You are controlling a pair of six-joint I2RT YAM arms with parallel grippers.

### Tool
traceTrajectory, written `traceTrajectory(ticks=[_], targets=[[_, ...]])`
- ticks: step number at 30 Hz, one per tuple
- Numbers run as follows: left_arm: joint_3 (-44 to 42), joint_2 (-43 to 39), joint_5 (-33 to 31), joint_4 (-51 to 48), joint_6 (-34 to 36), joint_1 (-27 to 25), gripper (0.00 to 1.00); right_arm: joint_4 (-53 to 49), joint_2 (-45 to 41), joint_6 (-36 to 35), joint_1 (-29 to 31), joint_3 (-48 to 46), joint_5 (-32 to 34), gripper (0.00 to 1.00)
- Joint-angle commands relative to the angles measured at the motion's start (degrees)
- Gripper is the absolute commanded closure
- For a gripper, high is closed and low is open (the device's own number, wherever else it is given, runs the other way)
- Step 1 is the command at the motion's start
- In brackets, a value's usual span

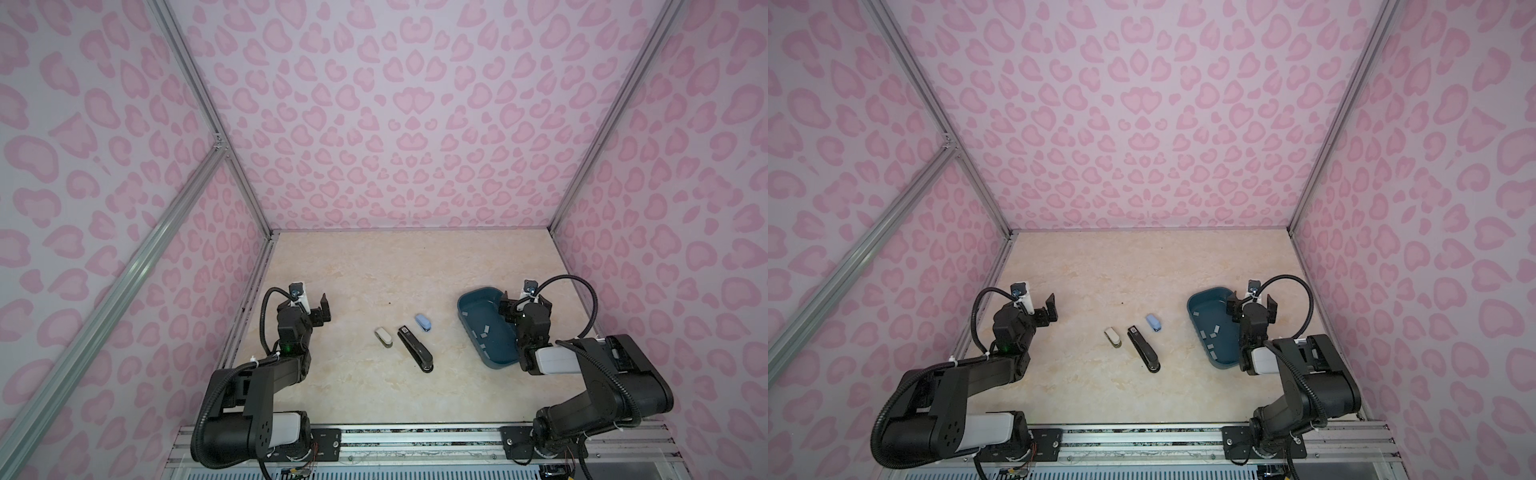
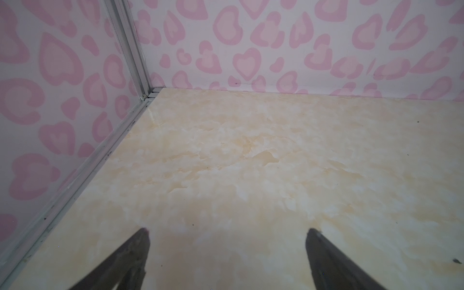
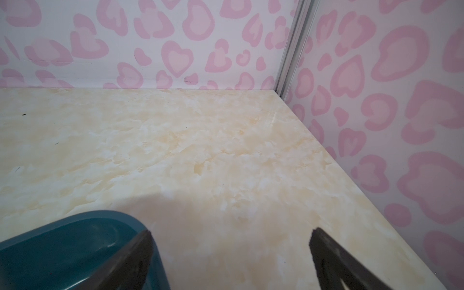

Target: Load the staples into the stapler

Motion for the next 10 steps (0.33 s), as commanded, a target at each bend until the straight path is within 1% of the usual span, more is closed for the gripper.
traceTrajectory(ticks=[1,2,3,5,6,10], targets=[[1.6,1.3,3.2,2.8,1.1,0.0,0.02,2.7,0.2,-0.5,0.2,-0.3,1.6,0.02],[-0.6,2.4,3.1,9.1,0.8,-0.1,0.02,2.7,0.2,-0.5,0.2,-0.2,1.6,0.02],[-2.3,1.3,3.0,10.3,0.7,-0.1,0.02,2.9,0.3,-0.5,0.2,-0.3,1.6,0.02],[-2.7,1.8,2.2,11.9,0.3,-0.1,0.02,3.1,0.3,-0.6,0.2,-0.4,1.5,0.02],[-1.5,1.5,1.4,9.0,0.0,0.0,0.02,3.5,0.3,-0.2,0.2,-0.7,1.9,0.02],[-1.2,2.0,-0.1,9.2,-0.8,0.2,0.02,4.7,-0.2,0.5,-0.7,-1.6,0.8,0.02]])
